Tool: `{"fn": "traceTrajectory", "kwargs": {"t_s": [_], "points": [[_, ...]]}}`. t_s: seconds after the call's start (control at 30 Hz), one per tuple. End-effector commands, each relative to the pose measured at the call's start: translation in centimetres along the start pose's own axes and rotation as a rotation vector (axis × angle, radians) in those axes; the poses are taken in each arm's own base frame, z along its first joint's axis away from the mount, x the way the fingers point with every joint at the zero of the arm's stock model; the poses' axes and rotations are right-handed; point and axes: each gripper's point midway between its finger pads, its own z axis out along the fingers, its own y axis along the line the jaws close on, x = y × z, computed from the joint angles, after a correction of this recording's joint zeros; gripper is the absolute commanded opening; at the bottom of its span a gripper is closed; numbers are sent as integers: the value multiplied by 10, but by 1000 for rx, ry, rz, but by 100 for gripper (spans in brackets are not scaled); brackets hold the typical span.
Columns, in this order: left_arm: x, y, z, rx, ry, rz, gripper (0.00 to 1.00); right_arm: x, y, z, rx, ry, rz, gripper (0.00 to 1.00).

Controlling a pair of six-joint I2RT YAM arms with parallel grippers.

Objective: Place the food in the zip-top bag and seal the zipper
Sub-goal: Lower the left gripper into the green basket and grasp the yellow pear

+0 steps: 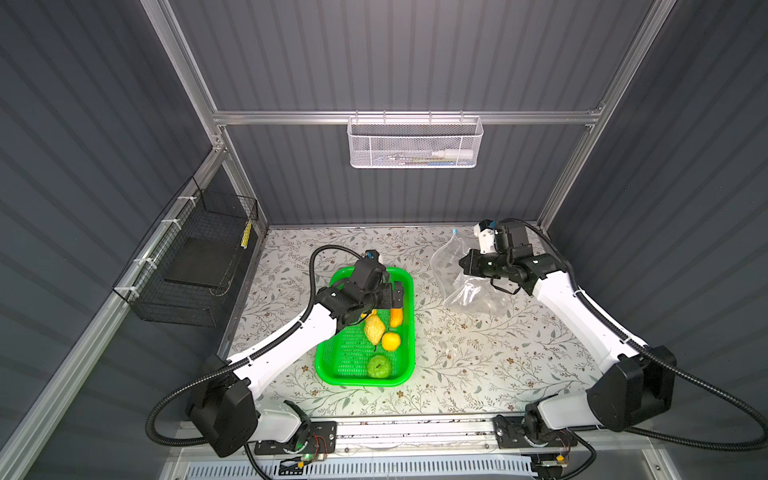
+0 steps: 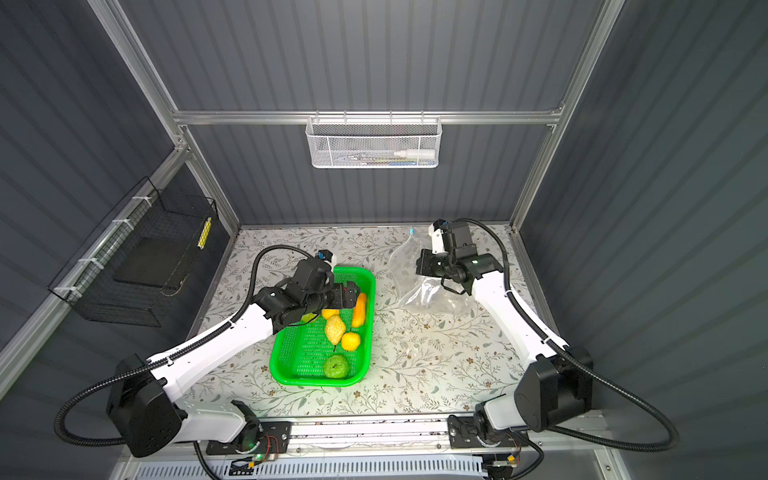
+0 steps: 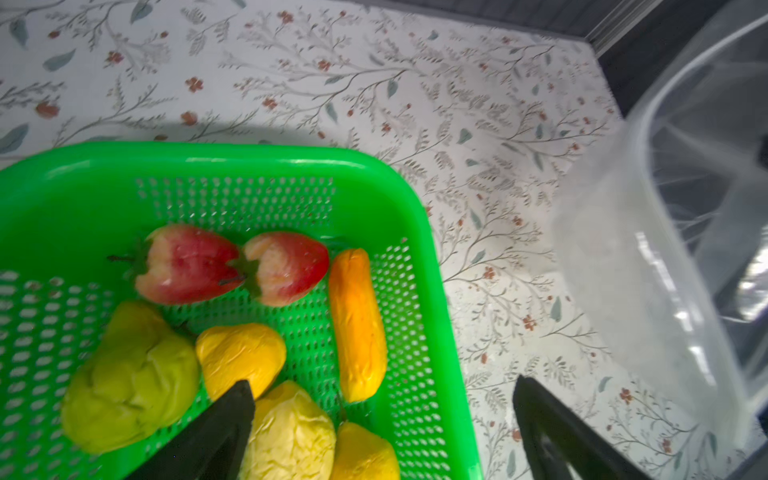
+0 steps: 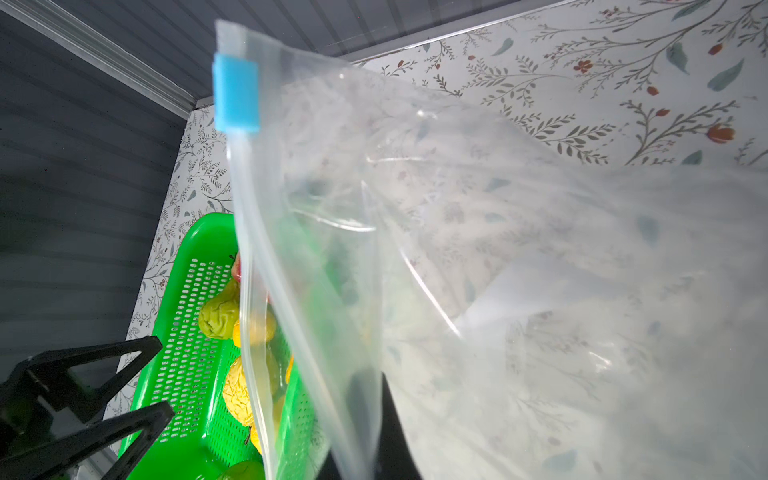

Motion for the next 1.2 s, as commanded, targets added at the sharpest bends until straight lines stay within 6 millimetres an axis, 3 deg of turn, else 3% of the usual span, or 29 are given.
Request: {"fn": "traceTrajectory", "kwargs": {"t_s": [0.0,0.23,0.6,1.0,1.17], "points": [[28,31,3,-101,77,-60,99,3,3,2,-16,3,0,4],[57,47,20,-162,154,-124,99,5,0,-3,5,1,-8,4],[96,51,47,-152,261,-170,96,3,0,-7,17,-9,-20,4],[124,59,69,-166,329,-180,91,5,-3,-6,25,0,-18,4],[128,61,72,-166,333,-174,77,7,-4,-6,30,3,-17,4]]}}
